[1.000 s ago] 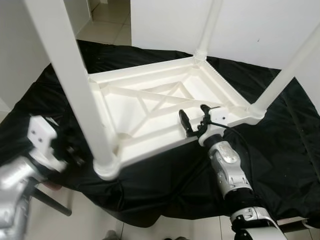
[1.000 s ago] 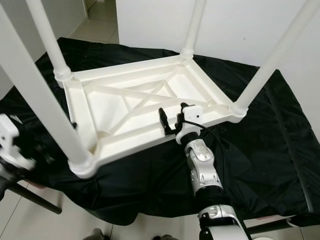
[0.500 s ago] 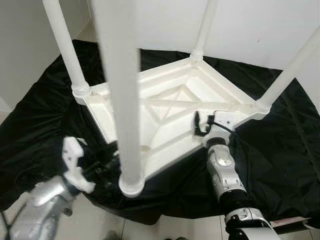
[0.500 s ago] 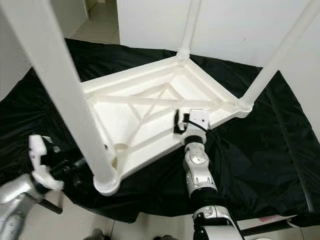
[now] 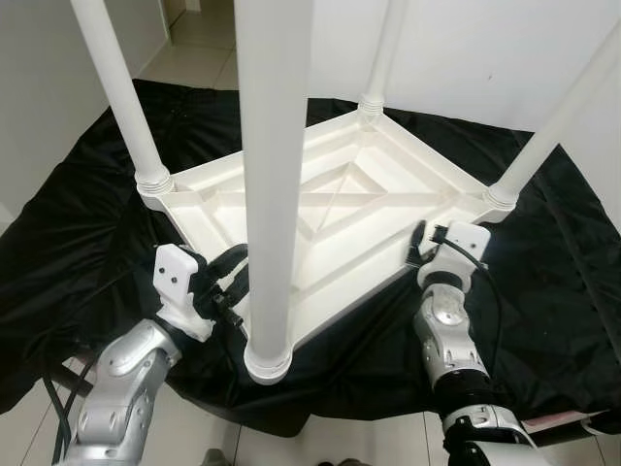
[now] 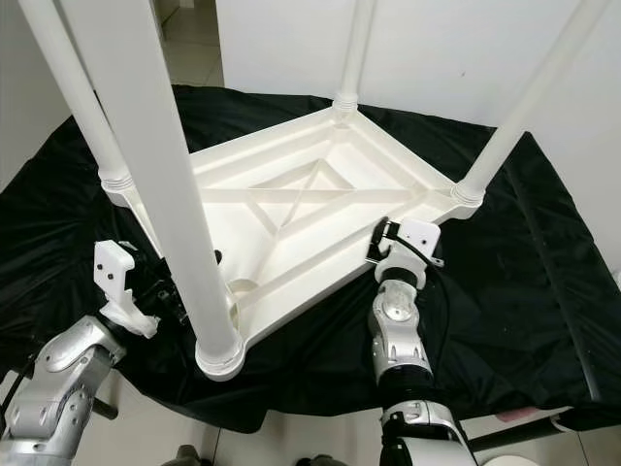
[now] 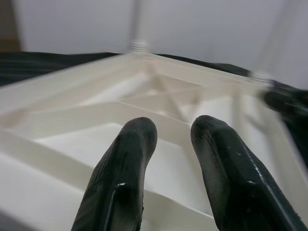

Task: Building children table

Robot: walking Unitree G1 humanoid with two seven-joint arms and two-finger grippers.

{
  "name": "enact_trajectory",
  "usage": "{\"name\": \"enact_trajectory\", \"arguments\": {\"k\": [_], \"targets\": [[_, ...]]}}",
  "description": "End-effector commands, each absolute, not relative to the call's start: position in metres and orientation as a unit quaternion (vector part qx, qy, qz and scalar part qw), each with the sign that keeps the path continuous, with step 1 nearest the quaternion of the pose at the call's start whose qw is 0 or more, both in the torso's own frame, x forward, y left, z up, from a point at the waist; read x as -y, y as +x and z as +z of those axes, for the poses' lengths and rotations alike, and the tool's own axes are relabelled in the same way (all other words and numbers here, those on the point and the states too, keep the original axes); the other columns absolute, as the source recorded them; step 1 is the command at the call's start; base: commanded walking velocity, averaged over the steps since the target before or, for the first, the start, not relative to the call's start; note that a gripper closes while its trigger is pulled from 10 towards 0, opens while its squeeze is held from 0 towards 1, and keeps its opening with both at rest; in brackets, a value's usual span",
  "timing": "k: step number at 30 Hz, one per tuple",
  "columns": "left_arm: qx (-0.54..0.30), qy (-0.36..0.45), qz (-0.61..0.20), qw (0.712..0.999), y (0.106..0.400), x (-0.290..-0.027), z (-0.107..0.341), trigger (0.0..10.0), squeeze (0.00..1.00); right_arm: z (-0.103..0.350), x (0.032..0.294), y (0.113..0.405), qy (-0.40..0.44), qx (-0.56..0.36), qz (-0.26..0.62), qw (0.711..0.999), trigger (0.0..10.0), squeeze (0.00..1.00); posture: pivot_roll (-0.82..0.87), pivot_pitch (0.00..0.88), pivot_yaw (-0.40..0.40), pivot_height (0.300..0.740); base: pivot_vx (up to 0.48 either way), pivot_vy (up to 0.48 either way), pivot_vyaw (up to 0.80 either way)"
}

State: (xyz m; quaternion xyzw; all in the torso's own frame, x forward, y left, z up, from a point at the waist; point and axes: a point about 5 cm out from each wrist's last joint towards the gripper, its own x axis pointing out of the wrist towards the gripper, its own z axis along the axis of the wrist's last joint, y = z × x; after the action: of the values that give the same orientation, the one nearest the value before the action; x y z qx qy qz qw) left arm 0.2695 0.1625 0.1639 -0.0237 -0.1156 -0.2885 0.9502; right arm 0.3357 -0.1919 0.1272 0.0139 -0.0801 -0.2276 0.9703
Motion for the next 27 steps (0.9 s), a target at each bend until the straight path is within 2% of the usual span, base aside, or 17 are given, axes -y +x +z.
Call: {"name": "enact_trajectory", "arguments": {"k": [1,6,9,12,27], "targets": [[0.103,-0.026,-0.273,0.956,0.271,-0.162,0.159,10.0,0.0,0.124,0.203,0.333,0.019,0.077,-0.256,0.963,10.0,0.0,0.08,0.094,-0.065,0.74,0.0,0.0,0.0],[0.11,-0.021,-0.278,0.954,0.269,-0.15,0.159,10.0,0.0,0.123,0.213,0.332,0.044,0.071,-0.279,0.957,10.0,0.0,0.08,0.095,-0.069,0.74,0.0,0.0,0.0],[0.098,-0.026,-0.323,0.941,0.259,-0.129,0.158,10.0,0.0,0.119,0.218,0.336,0.087,0.055,-0.274,0.956,10.0,0.0,0.08,0.094,-0.07,0.74,0.0,0.0,0.0],[0.095,-0.034,-0.344,0.933,0.254,-0.119,0.158,10.0,0.0,0.117,0.219,0.341,0.113,0.047,-0.261,0.958,10.0,0.0,0.08,0.094,-0.071,0.74,0.0,0.0,0.0],[0.11,-0.018,-0.412,0.904,0.24,-0.094,0.172,10.0,0.0,0.118,0.234,0.354,0.126,0.008,-0.267,0.955,10.0,0.0,0.09,0.106,-0.086,0.74,0.0,0.0,0.0]]}}
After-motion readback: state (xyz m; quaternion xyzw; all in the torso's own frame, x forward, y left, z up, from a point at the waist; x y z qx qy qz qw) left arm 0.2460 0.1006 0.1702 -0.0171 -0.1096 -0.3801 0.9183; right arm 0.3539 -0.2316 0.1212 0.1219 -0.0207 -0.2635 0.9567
